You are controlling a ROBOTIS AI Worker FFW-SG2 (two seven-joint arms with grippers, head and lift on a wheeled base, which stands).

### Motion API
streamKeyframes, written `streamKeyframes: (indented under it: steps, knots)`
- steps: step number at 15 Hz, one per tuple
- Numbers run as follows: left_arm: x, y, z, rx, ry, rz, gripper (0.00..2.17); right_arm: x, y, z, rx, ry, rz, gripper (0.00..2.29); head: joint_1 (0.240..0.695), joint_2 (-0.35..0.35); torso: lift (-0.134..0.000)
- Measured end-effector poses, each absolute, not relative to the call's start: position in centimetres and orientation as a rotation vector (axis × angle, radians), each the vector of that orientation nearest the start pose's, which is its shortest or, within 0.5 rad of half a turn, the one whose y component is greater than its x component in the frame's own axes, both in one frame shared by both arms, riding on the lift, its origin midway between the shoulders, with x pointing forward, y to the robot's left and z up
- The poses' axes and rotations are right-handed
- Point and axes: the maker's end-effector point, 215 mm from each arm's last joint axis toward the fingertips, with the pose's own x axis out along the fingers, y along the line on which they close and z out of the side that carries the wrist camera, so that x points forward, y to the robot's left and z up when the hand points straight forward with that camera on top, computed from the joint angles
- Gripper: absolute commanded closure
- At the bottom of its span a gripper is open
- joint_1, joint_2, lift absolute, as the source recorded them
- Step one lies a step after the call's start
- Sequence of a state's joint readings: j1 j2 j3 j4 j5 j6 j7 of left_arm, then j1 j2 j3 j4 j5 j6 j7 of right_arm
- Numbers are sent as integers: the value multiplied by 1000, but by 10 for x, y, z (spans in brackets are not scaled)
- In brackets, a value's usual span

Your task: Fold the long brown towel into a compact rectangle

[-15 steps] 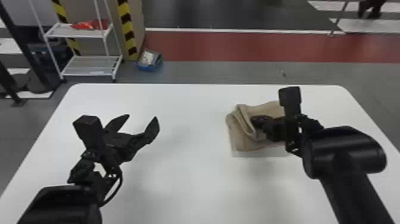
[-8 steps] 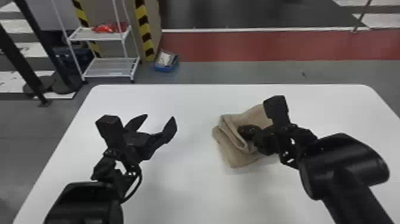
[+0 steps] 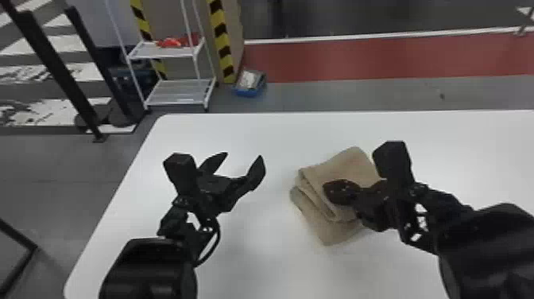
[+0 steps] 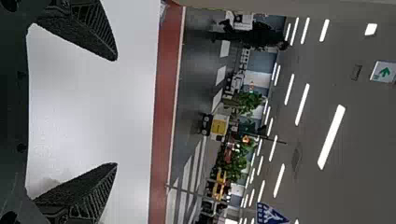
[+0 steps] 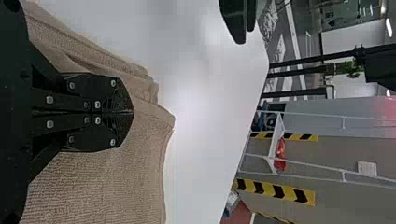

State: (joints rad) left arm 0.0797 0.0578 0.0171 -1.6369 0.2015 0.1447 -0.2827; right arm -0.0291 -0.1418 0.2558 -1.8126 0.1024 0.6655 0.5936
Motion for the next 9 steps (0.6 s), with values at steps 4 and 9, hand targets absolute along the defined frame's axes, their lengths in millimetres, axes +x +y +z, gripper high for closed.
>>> streamKeyframes:
  steps: [4, 9]
  knots:
    - [560, 188, -382, -158, 135, -316, 211, 492, -92, -389, -129, 458, 703, 1946, 695, 104, -123]
    - [579, 188, -384, -71, 195, -403, 738, 488, -148, -419, -140, 615, 604, 1946, 695, 44, -123]
